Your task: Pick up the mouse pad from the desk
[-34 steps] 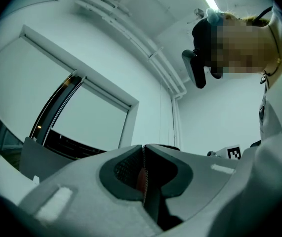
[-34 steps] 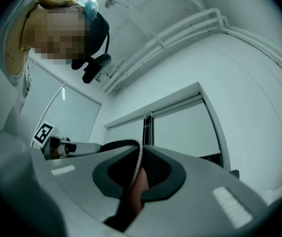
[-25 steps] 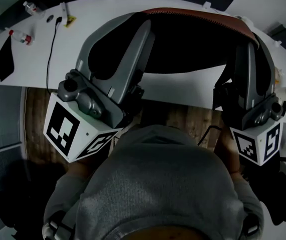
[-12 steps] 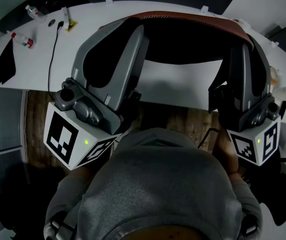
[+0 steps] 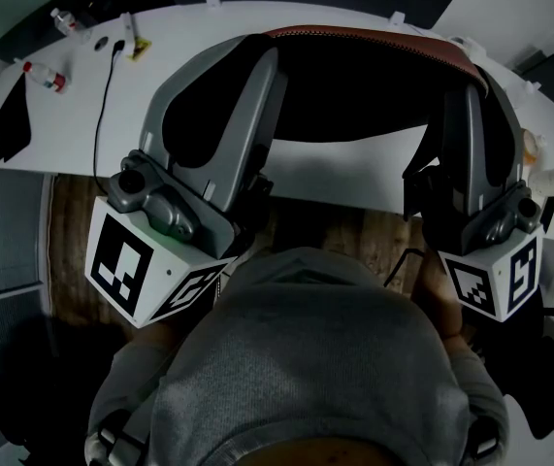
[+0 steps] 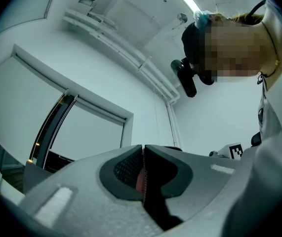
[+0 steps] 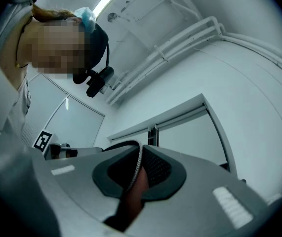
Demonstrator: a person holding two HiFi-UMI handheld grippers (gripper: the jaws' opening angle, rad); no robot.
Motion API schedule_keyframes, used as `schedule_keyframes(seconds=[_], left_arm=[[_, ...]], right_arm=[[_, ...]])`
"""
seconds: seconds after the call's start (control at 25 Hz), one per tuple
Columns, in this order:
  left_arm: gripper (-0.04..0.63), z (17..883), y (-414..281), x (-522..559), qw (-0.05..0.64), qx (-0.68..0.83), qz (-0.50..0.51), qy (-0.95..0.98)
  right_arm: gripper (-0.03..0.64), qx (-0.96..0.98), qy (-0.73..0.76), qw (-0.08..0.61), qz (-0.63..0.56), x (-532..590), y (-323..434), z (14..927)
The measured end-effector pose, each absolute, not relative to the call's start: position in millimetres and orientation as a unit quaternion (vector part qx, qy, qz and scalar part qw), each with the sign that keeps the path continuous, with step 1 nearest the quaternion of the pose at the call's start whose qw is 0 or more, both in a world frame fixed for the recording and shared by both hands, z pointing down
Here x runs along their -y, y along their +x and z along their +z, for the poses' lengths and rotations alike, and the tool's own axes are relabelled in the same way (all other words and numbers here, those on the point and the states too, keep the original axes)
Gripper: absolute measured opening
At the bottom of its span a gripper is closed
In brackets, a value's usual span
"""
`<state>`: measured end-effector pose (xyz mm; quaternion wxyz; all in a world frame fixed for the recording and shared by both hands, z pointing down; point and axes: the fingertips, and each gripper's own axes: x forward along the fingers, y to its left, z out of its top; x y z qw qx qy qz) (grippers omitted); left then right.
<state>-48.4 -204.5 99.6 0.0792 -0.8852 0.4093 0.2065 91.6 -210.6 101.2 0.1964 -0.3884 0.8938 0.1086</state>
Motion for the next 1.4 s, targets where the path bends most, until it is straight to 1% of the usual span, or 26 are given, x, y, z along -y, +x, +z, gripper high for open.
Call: schedule_keyframes(seconds=[1.4], left_arm=[[0.021,106,-42,208,0.081,-0.423,0.184,-0.883]], right_arm=[[0.021,-0.893,-0.399,0.159,0.131,212,97,112]])
